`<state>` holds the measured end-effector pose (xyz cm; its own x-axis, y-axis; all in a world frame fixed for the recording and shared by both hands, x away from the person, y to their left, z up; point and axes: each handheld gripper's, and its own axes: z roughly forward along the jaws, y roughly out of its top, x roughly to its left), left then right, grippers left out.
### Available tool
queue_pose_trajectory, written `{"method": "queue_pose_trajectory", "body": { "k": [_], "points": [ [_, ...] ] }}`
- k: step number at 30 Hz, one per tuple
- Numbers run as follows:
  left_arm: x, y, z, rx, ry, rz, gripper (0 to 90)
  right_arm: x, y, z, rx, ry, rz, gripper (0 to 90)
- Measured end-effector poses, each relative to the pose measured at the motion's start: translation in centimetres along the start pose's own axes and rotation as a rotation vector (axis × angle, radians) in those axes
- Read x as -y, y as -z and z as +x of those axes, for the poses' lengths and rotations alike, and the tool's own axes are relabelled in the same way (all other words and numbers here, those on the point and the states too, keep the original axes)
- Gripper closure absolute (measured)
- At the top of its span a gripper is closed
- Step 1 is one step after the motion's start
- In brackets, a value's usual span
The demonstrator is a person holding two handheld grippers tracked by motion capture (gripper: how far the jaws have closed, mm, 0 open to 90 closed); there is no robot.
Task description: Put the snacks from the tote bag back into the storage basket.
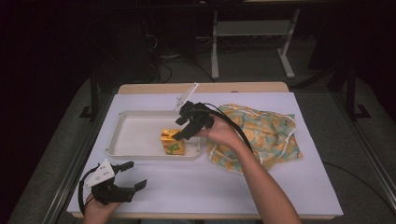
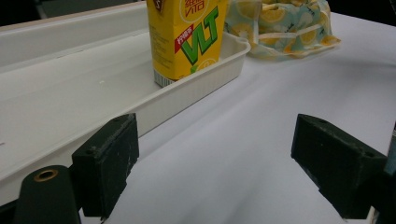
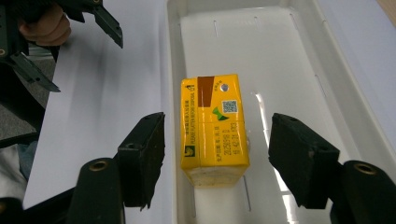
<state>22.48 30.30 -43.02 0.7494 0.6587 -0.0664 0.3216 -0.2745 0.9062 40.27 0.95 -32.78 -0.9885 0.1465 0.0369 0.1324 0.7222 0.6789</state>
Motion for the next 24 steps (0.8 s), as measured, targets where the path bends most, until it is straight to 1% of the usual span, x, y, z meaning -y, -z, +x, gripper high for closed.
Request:
{"method": "queue_pose_trajectory", "body": {
  "k": [3,4,8,15,24],
  "points": [
    [0.0,0.0,0.0,-0.003,-0.002,-0.002,14.8,0.2,0.5,0.0,0.012,-0.003,-0.006,34.6],
    [0.0,0.0,0.0,-0.002,-0.003,-0.002,14.8,0.2,0.6,0.0,0.023,0.001,-0.006,34.2],
    [0.0,0.0,0.0,-0.004,0.001,-0.005,14.8,0.6,1.1,0.0,0.038,-0.015,-0.007,33.9],
    [0.0,0.0,0.0,-0.003,0.002,-0.001,14.9,1.3,2.2,-0.2,0.051,-0.037,-0.027,33.4],
    [0.0,0.0,0.0,-0.004,0.000,0.002,14.8,2.4,3.2,-0.4,0.069,-0.056,-0.025,33.9]
  ]
}}
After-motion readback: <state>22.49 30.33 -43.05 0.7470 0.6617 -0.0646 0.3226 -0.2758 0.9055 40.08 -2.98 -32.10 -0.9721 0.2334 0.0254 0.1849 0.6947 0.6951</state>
